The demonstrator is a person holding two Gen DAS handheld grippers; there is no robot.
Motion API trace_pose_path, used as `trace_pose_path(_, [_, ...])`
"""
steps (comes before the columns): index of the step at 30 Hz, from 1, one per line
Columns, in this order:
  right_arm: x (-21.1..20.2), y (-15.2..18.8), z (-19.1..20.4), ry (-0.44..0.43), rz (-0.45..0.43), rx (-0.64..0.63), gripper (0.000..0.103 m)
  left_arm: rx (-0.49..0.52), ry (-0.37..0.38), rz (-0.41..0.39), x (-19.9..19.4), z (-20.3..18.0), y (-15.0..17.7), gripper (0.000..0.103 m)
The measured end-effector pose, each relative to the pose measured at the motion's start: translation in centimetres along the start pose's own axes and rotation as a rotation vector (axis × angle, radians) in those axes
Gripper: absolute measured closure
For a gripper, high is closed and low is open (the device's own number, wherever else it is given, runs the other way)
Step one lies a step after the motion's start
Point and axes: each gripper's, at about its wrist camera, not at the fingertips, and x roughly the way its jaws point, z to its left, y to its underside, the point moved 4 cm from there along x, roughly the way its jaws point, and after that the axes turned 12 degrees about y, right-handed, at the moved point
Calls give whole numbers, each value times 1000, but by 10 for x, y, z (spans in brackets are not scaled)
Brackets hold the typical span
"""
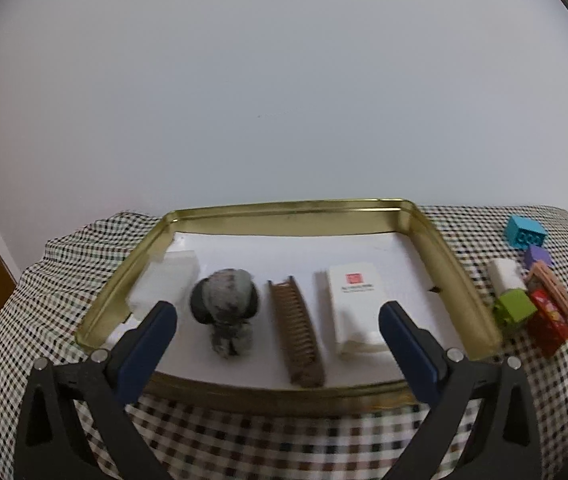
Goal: Organize rigid objects
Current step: 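Move both grippers away from the tray toward the objects on the cloth, then grasp the copper hinged box with the right gripper and lift it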
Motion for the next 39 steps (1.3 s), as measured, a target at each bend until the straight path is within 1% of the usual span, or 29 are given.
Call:
trace_pose_path(4, [3, -2, -22, 37, 6, 9, 12, 20, 12, -2, -3, -15, 1, 1])
trace_pose_path(8, [6, -1, -44, 63, 30, 31, 12, 28, 42, 8, -6, -31, 3, 1])
trace_pose_path(11, [10, 1, -56, 69, 56, 48, 12, 41, 56, 14, -7, -42, 4, 1])
trace_pose_path(15, [15, 6, -70, 69, 88, 66, 12, 58, 95, 29, -7, -58, 6, 1])
trace_pose_path(17, [18, 7, -73, 54, 107, 69, 12, 69, 112, 38, -7, -70, 7, 1])
trace_pose_path(20, [20, 10, -67, -5, 132, 37, 12, 79, 139, 53, -7, -85, 9, 1])
trace_pose_path(22, [15, 12, -56, -48, 127, -8, 16, 103, 160, 69, -7, -99, 12, 1])
trace_pose_path(26, [14, 13, -45, -79, 122, -72, 17, 137, 186, 73, -11, -116, 16, 1])
trace_pose_path(30, [27, 17, -31, -158, 194, -99, 17, 150, 198, 77, -11, -123, 17, 1])
trace_pose_path(32, [37, 20, -24, -189, 249, -115, 22, 148, 200, 78, -11, -123, 17, 1])
trace_pose_path(34, [51, 25, -21, -204, 315, -123, 42, 139, 199, 83, -11, -122, 17, 1])
trace_pose_path(36, [62, 31, -18, -236, 382, -109, 47, 130, 200, 91, -10, -121, 18, 1])
trace_pose_path(39, [67, 32, -23, -275, 408, -49, 51, 124, 203, 100, -9, -121, 19, 1])
